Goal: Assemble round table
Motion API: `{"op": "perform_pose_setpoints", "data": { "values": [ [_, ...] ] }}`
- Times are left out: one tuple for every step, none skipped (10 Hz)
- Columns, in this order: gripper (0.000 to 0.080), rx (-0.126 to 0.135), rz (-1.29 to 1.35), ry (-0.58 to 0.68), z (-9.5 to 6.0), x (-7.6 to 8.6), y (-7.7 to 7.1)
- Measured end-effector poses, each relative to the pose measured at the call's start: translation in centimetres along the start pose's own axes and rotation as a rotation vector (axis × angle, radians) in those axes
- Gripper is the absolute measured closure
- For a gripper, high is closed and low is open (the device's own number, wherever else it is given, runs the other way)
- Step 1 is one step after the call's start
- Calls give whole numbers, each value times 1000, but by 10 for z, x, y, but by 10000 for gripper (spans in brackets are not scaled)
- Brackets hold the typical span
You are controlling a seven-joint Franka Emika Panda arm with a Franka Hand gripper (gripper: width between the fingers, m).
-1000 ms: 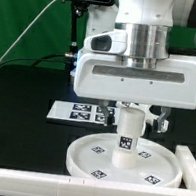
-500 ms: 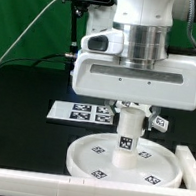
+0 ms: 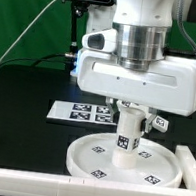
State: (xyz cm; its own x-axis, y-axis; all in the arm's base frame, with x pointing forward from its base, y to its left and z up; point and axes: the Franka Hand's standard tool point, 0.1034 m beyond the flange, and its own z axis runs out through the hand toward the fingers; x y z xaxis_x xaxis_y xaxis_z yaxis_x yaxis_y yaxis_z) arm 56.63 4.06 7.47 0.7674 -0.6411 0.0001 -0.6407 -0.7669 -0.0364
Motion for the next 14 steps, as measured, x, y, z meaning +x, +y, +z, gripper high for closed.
{"op": "perform_pose_setpoints", "data": {
  "values": [
    [394,7,113,19,0,1,0],
    [393,19,219,39,0,1,1],
    [393,40,384,57,0,0,3],
    [393,79,572,72,1,-2,4],
    [392,120,718,73,1,-4,6],
    [392,137,781,56,1,-4,7],
    [392,138,798,52,1,-5,7],
    [392,136,762,56,1,-4,7],
    [236,130,726,54,2,-4,7],
    [177,110,545,31,0,-1,8],
    [177,115,404,33,-5,5,6],
    [155,107,245,37,-5,4,5],
    [155,90,126,27,-3,0,5],
    [151,89,75,31,-3,1,6]
  ]
}}
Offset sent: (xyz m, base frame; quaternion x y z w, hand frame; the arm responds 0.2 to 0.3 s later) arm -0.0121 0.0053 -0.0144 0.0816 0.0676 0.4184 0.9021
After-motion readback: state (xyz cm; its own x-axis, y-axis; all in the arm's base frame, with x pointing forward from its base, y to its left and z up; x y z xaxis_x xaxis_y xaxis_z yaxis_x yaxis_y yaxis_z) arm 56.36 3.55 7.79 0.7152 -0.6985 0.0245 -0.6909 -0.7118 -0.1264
